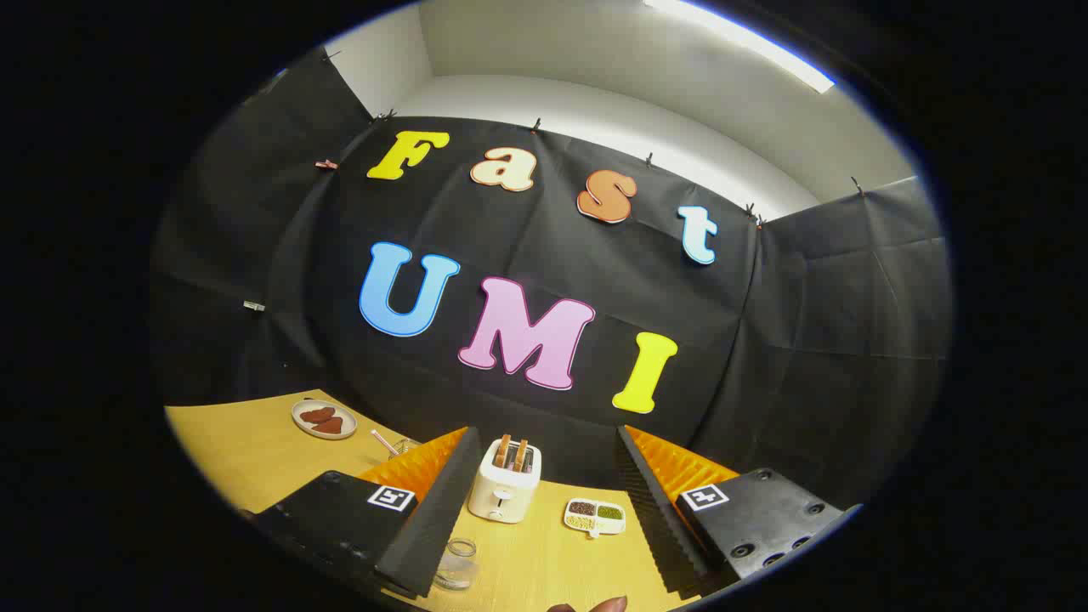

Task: Take the bottle from table, then pour the juice into the cup, finally place the bottle on the coaster

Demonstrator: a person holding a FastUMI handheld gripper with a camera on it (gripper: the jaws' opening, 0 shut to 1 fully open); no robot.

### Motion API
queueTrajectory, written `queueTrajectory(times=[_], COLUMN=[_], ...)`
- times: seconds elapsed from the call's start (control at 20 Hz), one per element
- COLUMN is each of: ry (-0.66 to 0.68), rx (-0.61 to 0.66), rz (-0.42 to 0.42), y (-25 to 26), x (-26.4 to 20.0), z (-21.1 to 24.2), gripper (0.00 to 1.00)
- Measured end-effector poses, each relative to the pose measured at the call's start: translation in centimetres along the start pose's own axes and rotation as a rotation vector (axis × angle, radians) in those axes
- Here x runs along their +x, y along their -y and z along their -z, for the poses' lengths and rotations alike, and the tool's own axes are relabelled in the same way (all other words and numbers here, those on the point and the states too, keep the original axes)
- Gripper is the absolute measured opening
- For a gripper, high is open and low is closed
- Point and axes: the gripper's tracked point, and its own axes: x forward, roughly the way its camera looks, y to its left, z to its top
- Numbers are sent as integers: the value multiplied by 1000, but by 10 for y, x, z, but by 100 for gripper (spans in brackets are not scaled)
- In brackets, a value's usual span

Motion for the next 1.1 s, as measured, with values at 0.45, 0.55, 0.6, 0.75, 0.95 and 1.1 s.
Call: queueTrajectory(times=[0.45,0.55,0.6,0.75,0.95,1.1], ry=[-12,-12,-17,-18,-17,-4], rx=[-4,-2,-1,-9,-5,39], rz=[6,7,3,-4,-16,-46], y=[-7,-8,-10,-12,-14,-24], x=[-8,-11,-12,-14,-16,-15], z=[8,8,9,8,10,13], gripper=[97,97,97,97,97,97])
